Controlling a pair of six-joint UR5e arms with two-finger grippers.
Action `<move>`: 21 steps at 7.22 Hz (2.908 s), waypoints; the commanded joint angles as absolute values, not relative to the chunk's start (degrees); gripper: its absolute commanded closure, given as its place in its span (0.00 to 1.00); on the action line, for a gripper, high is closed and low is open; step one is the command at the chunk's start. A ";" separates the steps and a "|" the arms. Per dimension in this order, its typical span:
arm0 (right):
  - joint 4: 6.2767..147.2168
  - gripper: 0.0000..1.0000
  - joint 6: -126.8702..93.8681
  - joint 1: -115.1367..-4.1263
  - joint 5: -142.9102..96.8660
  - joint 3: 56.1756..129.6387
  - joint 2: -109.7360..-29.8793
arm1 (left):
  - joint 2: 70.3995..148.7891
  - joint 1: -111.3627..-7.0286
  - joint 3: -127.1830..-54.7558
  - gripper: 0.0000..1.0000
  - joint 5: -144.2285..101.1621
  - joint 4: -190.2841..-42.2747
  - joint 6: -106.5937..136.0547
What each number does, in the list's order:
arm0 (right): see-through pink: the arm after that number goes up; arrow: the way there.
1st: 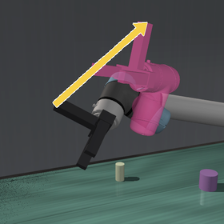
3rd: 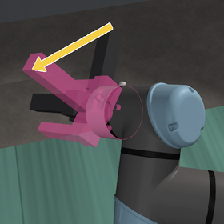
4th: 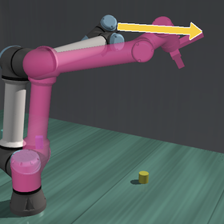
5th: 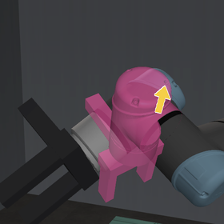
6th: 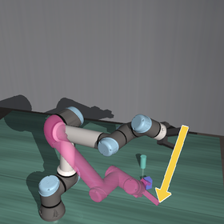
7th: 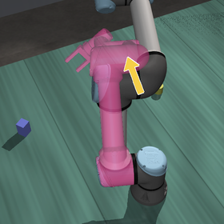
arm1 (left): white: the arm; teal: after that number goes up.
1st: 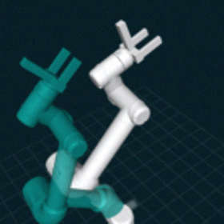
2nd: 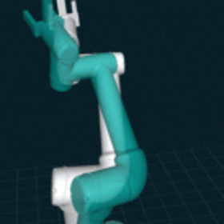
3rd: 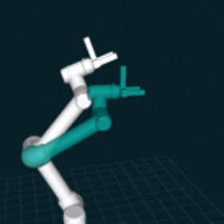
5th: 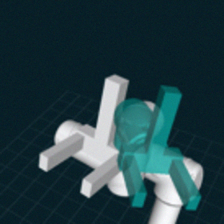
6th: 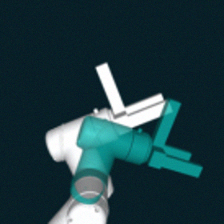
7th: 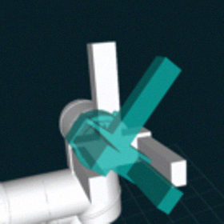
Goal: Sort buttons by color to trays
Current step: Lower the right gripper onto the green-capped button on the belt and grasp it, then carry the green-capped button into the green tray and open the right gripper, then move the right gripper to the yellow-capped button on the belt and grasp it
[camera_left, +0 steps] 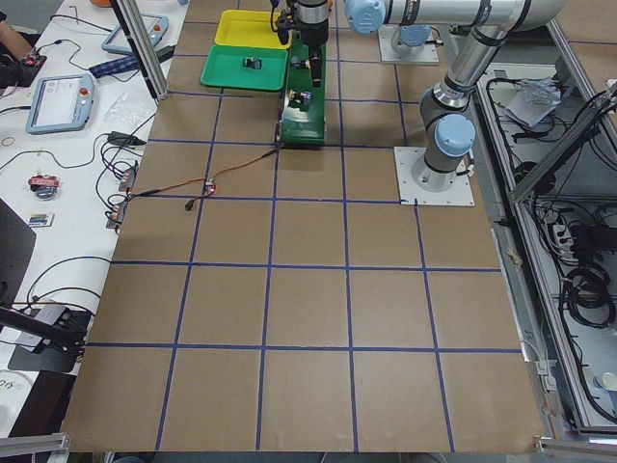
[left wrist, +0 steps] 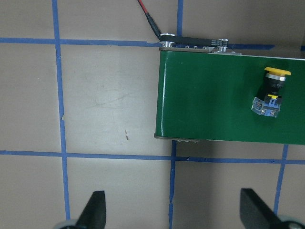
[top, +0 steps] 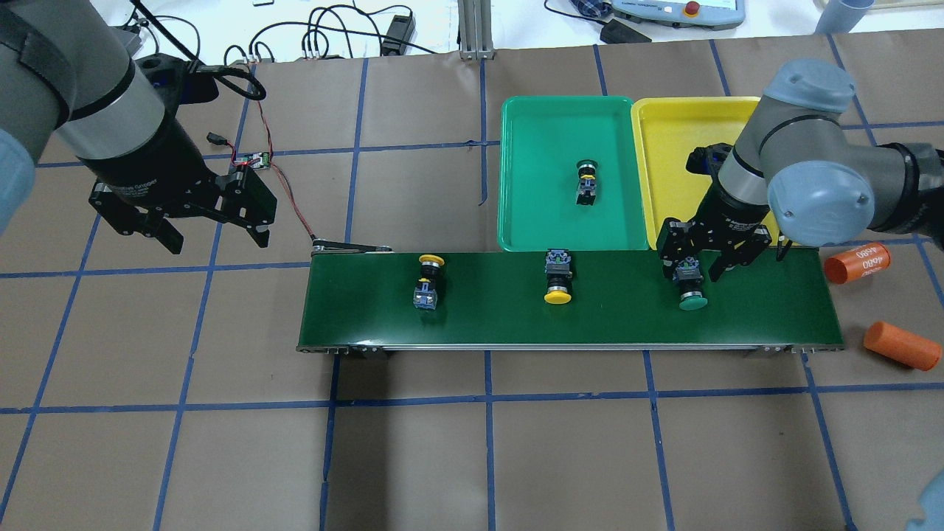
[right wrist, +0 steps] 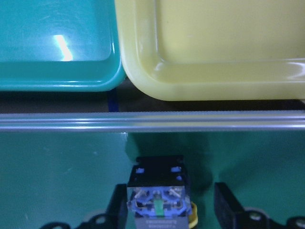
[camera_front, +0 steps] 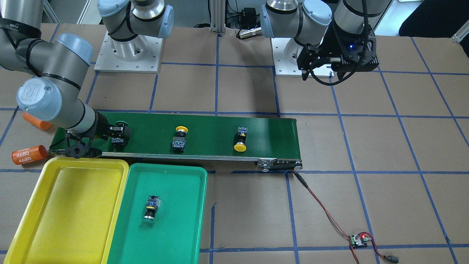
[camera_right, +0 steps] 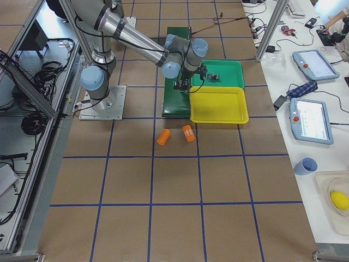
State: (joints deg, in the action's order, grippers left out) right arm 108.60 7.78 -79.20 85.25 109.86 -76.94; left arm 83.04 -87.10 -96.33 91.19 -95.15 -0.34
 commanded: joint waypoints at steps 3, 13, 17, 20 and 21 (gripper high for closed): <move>105.12 1.00 6.86 -79.63 86.05 99.19 -75.34 | 82.97 -87.10 -96.33 0.00 91.32 -95.19 -1.05; 101.89 0.00 -0.64 -87.98 90.60 81.59 -63.14 | 82.88 -87.10 -96.50 0.00 93.60 -95.01 -1.23; 108.81 0.00 5.44 -77.45 85.37 108.95 -81.62 | 82.62 -87.10 -96.50 0.00 93.69 -94.66 -1.14; 109.42 0.00 12.01 -73.23 75.86 110.38 -80.78 | 82.53 -87.10 -96.50 0.00 93.52 -94.75 -1.06; 109.42 0.00 12.30 -72.95 75.68 111.09 -80.86 | 82.53 -87.10 -96.42 0.00 93.43 -94.75 -1.05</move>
State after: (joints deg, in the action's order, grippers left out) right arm 109.39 10.63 -73.91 76.85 110.25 -80.99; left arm 82.54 -87.10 -96.47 93.52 -94.72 -1.08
